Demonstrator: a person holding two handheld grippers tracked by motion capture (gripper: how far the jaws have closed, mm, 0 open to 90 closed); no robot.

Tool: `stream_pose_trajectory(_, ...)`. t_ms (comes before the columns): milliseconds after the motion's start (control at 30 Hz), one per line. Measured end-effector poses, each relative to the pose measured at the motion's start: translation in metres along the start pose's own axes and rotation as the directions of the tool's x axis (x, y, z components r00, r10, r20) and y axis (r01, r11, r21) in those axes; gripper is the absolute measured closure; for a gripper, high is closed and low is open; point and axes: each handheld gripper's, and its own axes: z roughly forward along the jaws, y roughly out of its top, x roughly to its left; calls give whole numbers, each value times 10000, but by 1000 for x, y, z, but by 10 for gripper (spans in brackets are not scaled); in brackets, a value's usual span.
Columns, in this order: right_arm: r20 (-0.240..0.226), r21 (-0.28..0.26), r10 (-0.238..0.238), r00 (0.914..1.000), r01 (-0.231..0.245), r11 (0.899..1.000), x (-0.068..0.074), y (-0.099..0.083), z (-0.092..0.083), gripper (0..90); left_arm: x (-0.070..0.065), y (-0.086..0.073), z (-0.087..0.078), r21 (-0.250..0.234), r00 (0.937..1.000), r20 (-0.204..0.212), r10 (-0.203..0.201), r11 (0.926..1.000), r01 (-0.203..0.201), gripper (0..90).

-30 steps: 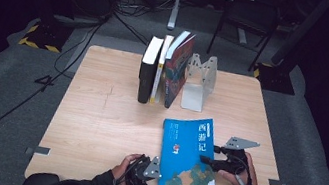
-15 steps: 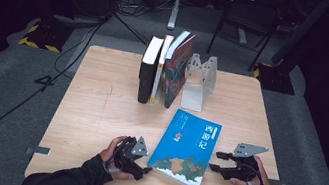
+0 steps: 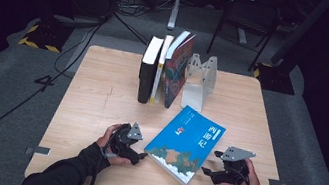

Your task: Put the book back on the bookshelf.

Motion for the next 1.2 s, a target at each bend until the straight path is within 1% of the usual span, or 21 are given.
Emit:
stream_pose_trajectory(33, 196, 83, -71, 9998, 69, 9999, 3, 1, 1, 214, 3, 0, 0, -21, 10000, 7, -1, 10000, 1, 130)
stream_pose_trajectory(67, 280, 107, -159, 9995, 156, 9998, 6, 1, 3, 213, 5, 0, 1, -33, 10000, 90, -18, 10000, 18, 128)
stream_pose_trajectory(133, 439, 199, -74, 9990, 65, 9998, 8, 1, 5, 212, 9, 0, 2, -7, 9998, 179, -133, 9999, 133, 109)
stream_pose_trajectory(200, 545, 274, -56, 9985, 41, 9996, 9, 1, 8, 212, 13, 0, 2, -11, 9999, 160, -30, 10000, 30, 101)
stream_pose_trajectory(267, 612, 289, -27, 9981, 9, 9996, 10, 1, 10, 210, 14, 0, 2, -29, 9999, 128, -72, 10000, 72, 102)
stream_pose_trajectory(300, 627, 267, -3, 9980, -14, 9996, 10, 1, 11, 209, 14, 0, 2, -26, 9997, 185, -165, 9999, 165, 106)
stream_pose_trajectory(333, 742, 380, -21, 9972, -7, 9993, 11, 2, 15, 185, 13, -1, 1, -86, 9996, 250, -120, 9999, 122, 129)
stream_pose_trajectory(367, 898, 406, -103, 9959, 66, 9992, 12, 2, 16, 172, 12, -1, 0, -85, 9998, 208, -46, 10000, 47, 163)
stream_pose_trajectory(433, 839, 364, -51, 9965, 20, 9993, 12, 2, 15, 177, 10, 0, -2, -124, 10000, 14, 76, 9999, -76, 164)
stream_pose_trajectory(500, 921, 340, -143, 9956, 113, 9994, 12, 2, 15, 173, 9, 1, -5, -339, 9999, 94, -38, 9994, 41, 167)
stream_pose_trajectory(567, 1066, 329, -234, 9940, 200, 9993, 14, 4, 15, 164, 7, 2, -8, -520, 9997, 247, -17, 9986, 30, 176)
stream_pose_trajectory(600, 1110, 333, -263, 9935, 228, 9992, 14, 4, 14, 167, 5, 3, -9, -557, 9996, 259, 85, 9984, -71, 178)
stream_pose_trajectory(667, 1043, 271, -148, 9944, 120, 9996, 13, 4, 14, 167, 0, 5, -11, -628, 9991, 308, 299, 9976, -279, 179)
stream_pose_trajectory(867, 1013, 0, -23, 9949, 23, 10000, 13, 6, 10, 166, -14, 10, -13, -929, 9963, 661, 550, 9945, -487, 190)
stream_pose_trajectory(933, 1031, -159, -1, 9947, 18, 9999, 12, 7, 8, 166, -18, 13, -13, -1018, 9952, 726, 655, 9931, -580, 191)
stream_pose_trajectory(967, 1031, -159, -1, 9947, 18, 9999, 12, 7, 8, 166, -18, 13, -13, -1018, 9952, 726, 655, 9931, -580, 191)
stream_pose_trajectory(1033, 1094, -406, 89, 9940, -45, 9992, 13, 10, 5, 166, -27, 17, -13, -1088, 9914, 849, 995, 9900, -900, 191)
stream_pose_trajectory(1067, 1130, -560, 112, 9935, -49, 9984, 13, 11, 4, 166, -33, 20, -12, -1158, 9876, 1017, 1199, 9874, -1079, 190)
stream_pose_trajectory(1100, 1159, -775, 238, 9930, -149, 9969, 13, 15, 2, 168, -39, 23, -11, -1171, 9847, 1015, 1416, 9846, -1295, 190)
stream_pose_trajectory(1133, 1218, -949, 272, 9922, -156, 9954, 13, 17, 0, 169, -43, 25, -10, -1164, 9837, 995, 1495, 9836, -1377, 192)
stream_pose_trajectory(1200, 1260, -1078, 281, 9916, -145, 9941, 13, 21, -1, 170, -49, 28, -7, -1150, 9818, 1017, 1603, 9822, -1484, 198)
